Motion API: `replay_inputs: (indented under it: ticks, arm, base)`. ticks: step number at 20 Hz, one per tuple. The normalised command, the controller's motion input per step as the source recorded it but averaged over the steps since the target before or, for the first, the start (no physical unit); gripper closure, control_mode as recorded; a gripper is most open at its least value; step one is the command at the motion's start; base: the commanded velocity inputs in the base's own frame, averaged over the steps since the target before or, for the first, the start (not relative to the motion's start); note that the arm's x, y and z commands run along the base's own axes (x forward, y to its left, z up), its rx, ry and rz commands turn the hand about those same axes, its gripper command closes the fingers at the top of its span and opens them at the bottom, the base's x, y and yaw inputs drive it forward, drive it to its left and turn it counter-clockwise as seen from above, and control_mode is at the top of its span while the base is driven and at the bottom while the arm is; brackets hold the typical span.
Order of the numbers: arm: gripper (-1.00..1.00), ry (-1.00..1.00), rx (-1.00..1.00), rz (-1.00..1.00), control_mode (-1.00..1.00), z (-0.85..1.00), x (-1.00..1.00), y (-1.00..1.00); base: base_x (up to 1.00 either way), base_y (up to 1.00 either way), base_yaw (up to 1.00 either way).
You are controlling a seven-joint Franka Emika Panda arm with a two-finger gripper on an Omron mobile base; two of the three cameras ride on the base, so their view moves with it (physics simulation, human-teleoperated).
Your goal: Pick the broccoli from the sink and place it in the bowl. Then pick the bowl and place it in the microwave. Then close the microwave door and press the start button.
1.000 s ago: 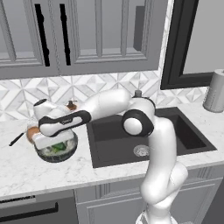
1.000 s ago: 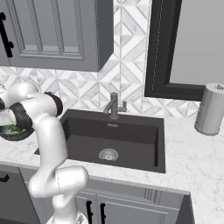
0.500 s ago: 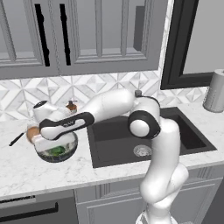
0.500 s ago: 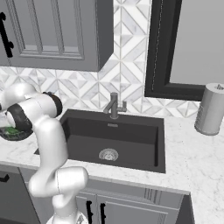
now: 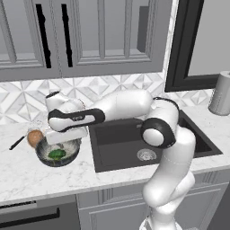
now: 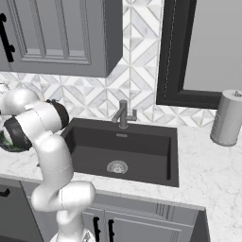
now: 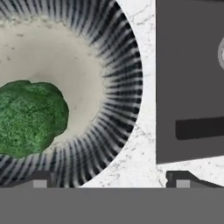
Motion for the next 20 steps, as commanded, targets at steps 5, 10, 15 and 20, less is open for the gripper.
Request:
replay_inputs:
  ticks: [5, 10, 15, 20]
  arm:
    - [-1.0, 0.0, 0.18, -0.13, -1.0, 0.03, 0.0, -0.79]
    - [-1.0, 0.0, 0.2, -0.06, -1.0, -0.01, 0.09, -0.52]
    - [-1.0, 0.0, 0.02, 0.0, -1.0, -0.24, 0.37, 0.03]
    - [-1.0, -0.08, -0.02, 0.0, -1.0, -0.1, 0.27, 0.22]
  base:
    - [0.0, 0.0, 0.0]
    - [0.0, 0.0, 0.0]
    - [0.0, 0.0, 0.0]
    - [0.0, 0.0, 0.0]
